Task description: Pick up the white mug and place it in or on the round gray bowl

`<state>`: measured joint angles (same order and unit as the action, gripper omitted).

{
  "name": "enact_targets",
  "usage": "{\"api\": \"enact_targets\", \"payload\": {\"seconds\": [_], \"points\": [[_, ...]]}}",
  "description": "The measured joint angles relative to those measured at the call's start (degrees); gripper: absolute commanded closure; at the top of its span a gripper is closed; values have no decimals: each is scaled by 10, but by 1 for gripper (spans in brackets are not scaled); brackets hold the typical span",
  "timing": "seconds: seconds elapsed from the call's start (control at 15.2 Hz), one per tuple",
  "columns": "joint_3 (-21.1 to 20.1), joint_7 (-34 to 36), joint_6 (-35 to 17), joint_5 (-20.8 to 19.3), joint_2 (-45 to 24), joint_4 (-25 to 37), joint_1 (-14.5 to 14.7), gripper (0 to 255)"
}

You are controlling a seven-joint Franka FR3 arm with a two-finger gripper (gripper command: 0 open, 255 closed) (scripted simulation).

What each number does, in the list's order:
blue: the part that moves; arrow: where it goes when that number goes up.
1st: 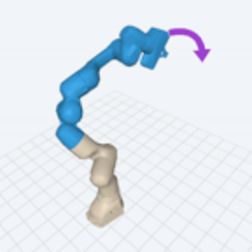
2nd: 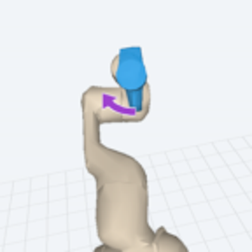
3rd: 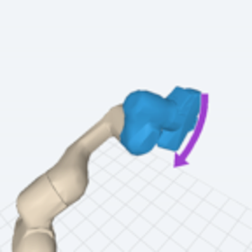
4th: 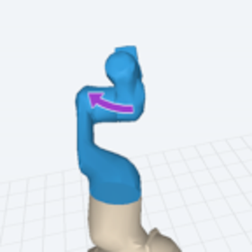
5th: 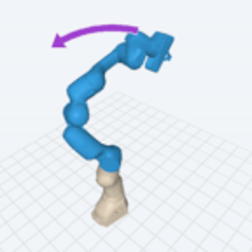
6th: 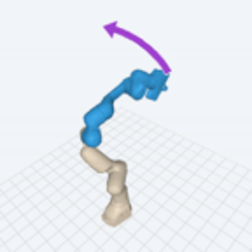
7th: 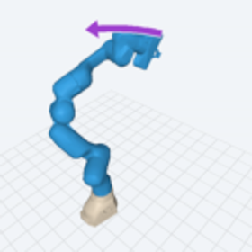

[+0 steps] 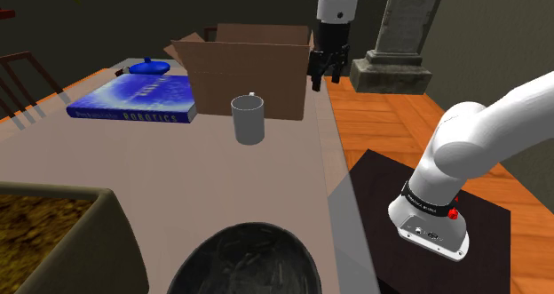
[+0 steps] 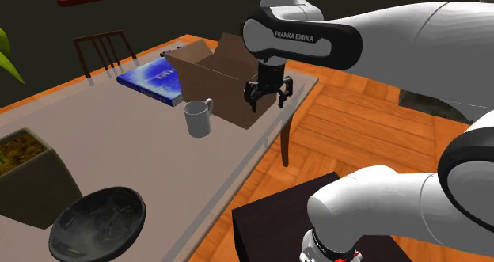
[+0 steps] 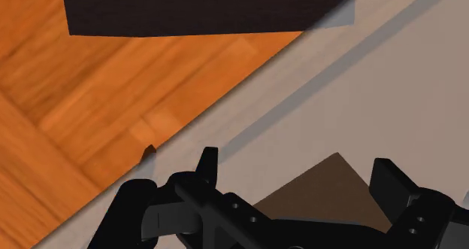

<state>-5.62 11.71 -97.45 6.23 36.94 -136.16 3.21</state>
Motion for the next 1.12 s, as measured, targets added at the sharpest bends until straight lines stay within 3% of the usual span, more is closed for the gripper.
{"api": "enact_targets", "payload": {"seconds": [0.59,1.12], "points": [[-107,115,-38,15,-113,102,29,0],[-198,228,-49,-26,-245,235,45,0]]}}
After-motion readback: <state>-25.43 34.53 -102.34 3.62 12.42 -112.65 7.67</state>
